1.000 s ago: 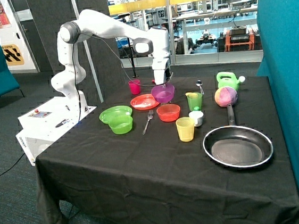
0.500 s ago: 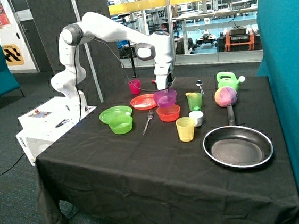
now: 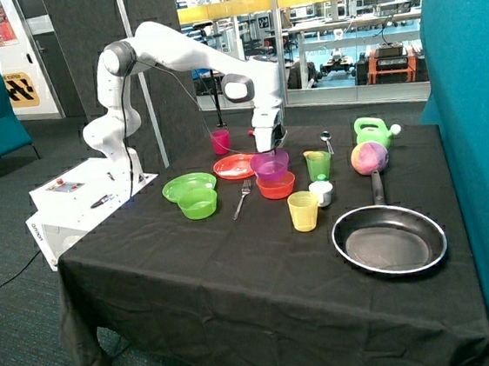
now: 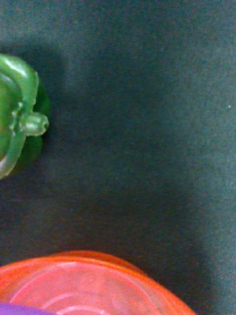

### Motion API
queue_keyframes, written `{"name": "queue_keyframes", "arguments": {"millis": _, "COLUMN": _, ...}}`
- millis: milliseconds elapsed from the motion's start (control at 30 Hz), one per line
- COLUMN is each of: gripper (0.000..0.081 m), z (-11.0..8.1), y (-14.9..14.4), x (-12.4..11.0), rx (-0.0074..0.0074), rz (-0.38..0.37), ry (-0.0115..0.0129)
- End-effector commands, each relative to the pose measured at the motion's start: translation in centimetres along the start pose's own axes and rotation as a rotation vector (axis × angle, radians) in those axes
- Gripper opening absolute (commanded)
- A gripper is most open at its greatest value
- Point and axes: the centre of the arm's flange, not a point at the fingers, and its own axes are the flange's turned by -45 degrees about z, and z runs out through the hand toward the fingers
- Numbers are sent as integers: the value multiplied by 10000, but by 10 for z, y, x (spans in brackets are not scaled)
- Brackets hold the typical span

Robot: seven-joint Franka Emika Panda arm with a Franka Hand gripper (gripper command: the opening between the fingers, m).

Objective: Stack the bowls

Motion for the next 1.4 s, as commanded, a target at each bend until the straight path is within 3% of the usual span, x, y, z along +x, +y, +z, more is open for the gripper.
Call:
{"name": "queue_keyframes", "arguments": {"millis": 0, "gripper": 0, "z": 13, "y": 5, "x": -7, "rx": 2, "rz": 118, "ry": 53}}
{"name": "queue_keyframes", "arguments": {"millis": 433, "gripper": 0, "z": 36, "y": 9, "x": -18, "rx": 3, "rz": 667, "ry": 53}}
{"name": "queue_keyframes", "arguments": {"millis": 1133, "gripper": 0, "z": 31, "y": 6, "x": -2, "rx": 2, "rz": 146, "ry": 53}}
{"name": "queue_keyframes", "arguments": {"millis": 1267, "gripper": 148, "z": 30, "y": 0, "x": -2, "rx": 1, "rz": -128, "ry": 53}}
{"name": "queue_keyframes", "arguments": {"millis": 1367, "gripper": 199, "z": 30, "y": -2, "x": -2, "rx": 1, "rz": -180, "ry": 53}}
